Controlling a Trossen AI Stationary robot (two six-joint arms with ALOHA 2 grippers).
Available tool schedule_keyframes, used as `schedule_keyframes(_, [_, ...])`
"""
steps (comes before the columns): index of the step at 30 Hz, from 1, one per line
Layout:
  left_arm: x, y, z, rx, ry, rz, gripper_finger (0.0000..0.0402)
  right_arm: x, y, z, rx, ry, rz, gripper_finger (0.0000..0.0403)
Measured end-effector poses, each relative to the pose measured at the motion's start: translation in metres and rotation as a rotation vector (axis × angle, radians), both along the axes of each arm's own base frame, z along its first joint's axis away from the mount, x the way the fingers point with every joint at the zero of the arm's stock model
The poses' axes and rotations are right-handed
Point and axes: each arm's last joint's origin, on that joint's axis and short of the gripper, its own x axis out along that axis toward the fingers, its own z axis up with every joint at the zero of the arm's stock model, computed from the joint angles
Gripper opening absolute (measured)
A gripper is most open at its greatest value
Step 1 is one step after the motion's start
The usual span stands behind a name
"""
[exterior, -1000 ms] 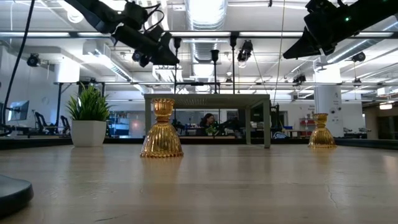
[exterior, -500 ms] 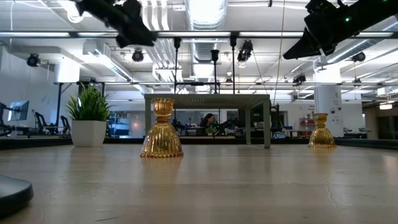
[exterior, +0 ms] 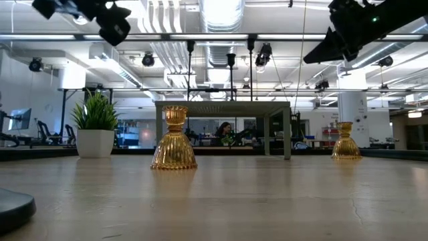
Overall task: Pick & Place candle stick holders
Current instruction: Put the black candle holder on the shelf aligned with the other black candle holders
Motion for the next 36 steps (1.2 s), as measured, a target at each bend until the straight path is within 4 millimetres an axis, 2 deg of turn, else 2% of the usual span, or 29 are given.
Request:
schedule_keyframes(7, [-0.001,-0.030,-0.056,-0.090,-0.007,-0.048,0.0148,0.001,0.001,0.000,0.053,-0.020,0.039,0.0062])
schedule_keyframes(11, [0.000,-0.044,-0.083,-0.116,0.035,-0.047,0.0148,0.003,0.008,-0.001,0.116,-0.005,0.276,0.0052])
schedule_keyframes(14, [0.002,-0.054,-0.096,-0.114,0.018,-0.060,0.0148,0.004,0.013,-0.002,0.175,-0.005,0.432,0.0043])
schedule_keyframes(19, [0.004,-0.076,-0.104,-0.108,-0.044,-0.088,0.0148,0.000,0.014,-0.005,0.257,0.017,0.445,0.0032])
schedule_keyframes(23, [0.003,-0.097,-0.111,-0.086,-0.023,-0.071,0.0148,-0.010,0.013,-0.008,0.296,0.043,0.400,0.0027])
schedule_keyframes(26, [0.003,-0.115,-0.116,-0.051,-0.014,-0.059,0.0148,-0.018,0.013,-0.009,0.285,0.010,0.373,0.0027])
schedule_keyframes(31, [0.003,-0.144,-0.119,-0.052,-0.050,-0.153,0.0148,-0.030,0.012,-0.008,0.262,-0.056,0.357,0.0028])
schedule_keyframes(36, [0.012,-0.158,-0.131,-0.047,-0.024,-0.182,0.0148,-0.036,0.011,-0.007,0.241,-0.101,0.333,0.0028])
